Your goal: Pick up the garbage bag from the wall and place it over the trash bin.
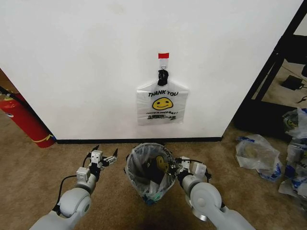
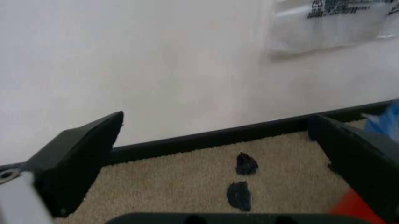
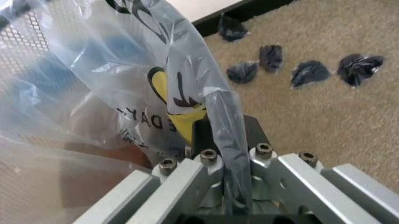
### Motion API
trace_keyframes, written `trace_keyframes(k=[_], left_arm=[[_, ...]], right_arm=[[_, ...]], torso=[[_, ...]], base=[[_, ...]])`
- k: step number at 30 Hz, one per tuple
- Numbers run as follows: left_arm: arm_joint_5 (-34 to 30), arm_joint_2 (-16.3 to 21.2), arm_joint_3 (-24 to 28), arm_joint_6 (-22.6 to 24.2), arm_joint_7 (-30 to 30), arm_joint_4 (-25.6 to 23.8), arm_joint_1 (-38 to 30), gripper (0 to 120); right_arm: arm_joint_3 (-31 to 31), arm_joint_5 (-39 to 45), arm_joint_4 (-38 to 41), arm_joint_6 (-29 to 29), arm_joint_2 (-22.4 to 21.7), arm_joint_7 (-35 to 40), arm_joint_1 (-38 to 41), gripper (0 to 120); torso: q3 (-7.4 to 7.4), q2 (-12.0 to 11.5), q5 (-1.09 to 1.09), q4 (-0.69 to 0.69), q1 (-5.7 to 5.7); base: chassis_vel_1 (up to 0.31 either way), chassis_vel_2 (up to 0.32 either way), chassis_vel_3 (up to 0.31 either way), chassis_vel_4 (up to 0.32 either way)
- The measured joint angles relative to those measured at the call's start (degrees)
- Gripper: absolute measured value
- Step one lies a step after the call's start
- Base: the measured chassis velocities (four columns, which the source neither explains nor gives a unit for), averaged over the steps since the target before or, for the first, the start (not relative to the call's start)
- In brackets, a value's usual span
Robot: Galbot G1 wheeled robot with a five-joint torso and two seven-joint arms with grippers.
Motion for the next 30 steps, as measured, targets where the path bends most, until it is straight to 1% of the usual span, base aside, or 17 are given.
trace_keyframes(k=[5, 8, 10, 12, 13, 15, 16, 17, 19, 20, 23, 24, 29, 30], left_arm=[[0.03, 0.0, -0.25, -0.05, 0.11, -0.2, 0.45, 114], [0.17, -0.19, -0.37, -0.14, 0.18, -0.36, 0.86, 115], [0.23, -0.41, -0.39, -0.17, 0.22, -0.6, 1.06, 113], [0.27, -0.61, -0.39, -0.17, 0.23, -0.87, 1.09, 112], [0.27, -0.61, -0.39, -0.17, 0.23, -0.87, 1.09, 112], [0.42, -0.79, -0.39, -0.17, 0.24, -1.15, 1.23, 109], [0.59, -0.92, -0.39, -0.17, 0.25, -1.53, 1.55, 106], [0.66, -0.97, -0.41, -0.17, 0.25, -1.73, 1.72, 103], [0.78, -1.03, -0.55, -0.16, 0.25, -2.16, 2.03, 101], [0.83, -1.05, -0.63, -0.16, 0.25, -2.33, 2.14, 101], [0.89, -1.05, -0.76, -0.16, 0.25, -2.58, 2.35, 100], [0.99, -1.06, -1.08, -0.16, 0.24, -2.94, 2.79, 100], [1.48, -1.22, -2.05, -0.82, 0.2, -3.84, 4.13, 100], [1.48, -1.22, -2.05, -0.82, 0.2, -3.84, 4.13, 100]], right_arm=[[0.21, -0.67, -1.61, -0.1, 0.74, 0.37, 0.83, 0], [0.0, -2.34, -2.22, -0.44, 1.34, 2.56, 1.08, 0], [-0.22, -3.97, -1.31, -2.41, 1.51, 5.6, 0.55, 5], [-0.1, -5.27, 0.04, -3.8, 1.33, 6.8, -0.36, 11], [-0.1, -5.27, 0.04, -3.8, 1.33, 6.8, -0.36, 11], [0.29, -5.55, 0.96, -5.83, 1.12, 7.97, -1.09, 16], [0.69, -5.84, 1.58, -7.47, 0.88, 8.55, -1.78, 22], [0.79, -6.1, 1.79, -7.82, 0.81, 8.61, -2.02, 25], [0.96, -6.77, 2.05, -8.48, 0.65, 8.72, -2.38, 33], [0.99, -7.03, 2.1, -8.65, 0.57, 8.75, -2.49, 37], [1.07, -7.29, 2.17, -8.78, 0.48, 8.83, -2.65, 41], [1.26, -7.43, 2.76, -8.94, 0.3, 9.02, -3.05, 51], [1.85, -8.21, 7.91, -8.49, -0.89, 9.28, -6.33, 70], [1.85, -8.21, 7.91, -8.49, -0.89, 9.28, -6.33, 70]], torso=[[0.0, 0.0, 0.0, 0.0, 0.0], [0.0, 0.0, -0.01, 0.0, 0.0], [0.0, 0.0, -0.01, 0.0, 0.0], [0.0, 0.0, -0.01, -0.01, 0.0], [0.0, 0.0, -0.01, -0.01, 0.0], [0.0, 0.0, -0.01, -0.02, 0.0], [0.0, 0.0, -0.01, -0.01, 0.0], [0.0, 0.0, -0.01, -0.01, 0.0], [0.0, 0.0, -0.01, -0.01, 0.0], [0.0, 0.0, -0.01, -0.01, 0.0], [0.0, 0.0, -0.01, -0.01, 0.0], [0.0, 0.0, 0.0, -0.01, 0.0], [0.0, 0.0, 0.0, 0.0, 0.0], [0.0, 0.0, 0.0, 0.0, 0.0]], base=[[0.0, 0.0, 0.0, 0.0], [0.0, 0.0, 0.0, 0.0], [0.0, 0.0, 0.0, 0.0], [0.0, 0.0, 0.0, 0.0], [0.0, 0.0, 0.0, 0.0], [0.0, 0.0, 0.0, 0.0], [0.0, 0.0, 0.0, 0.0], [0.0, 0.0, 0.0, 0.0], [0.0, 0.0, 0.0, 0.0], [0.0, 0.0, 0.0, 0.0], [0.0, 0.0, 0.0, 0.0], [0.0, 0.0, 0.0, 0.0], [0.0, 0.0, 0.0, 0.0], [0.0, 0.0, 0.0, 0.0]])
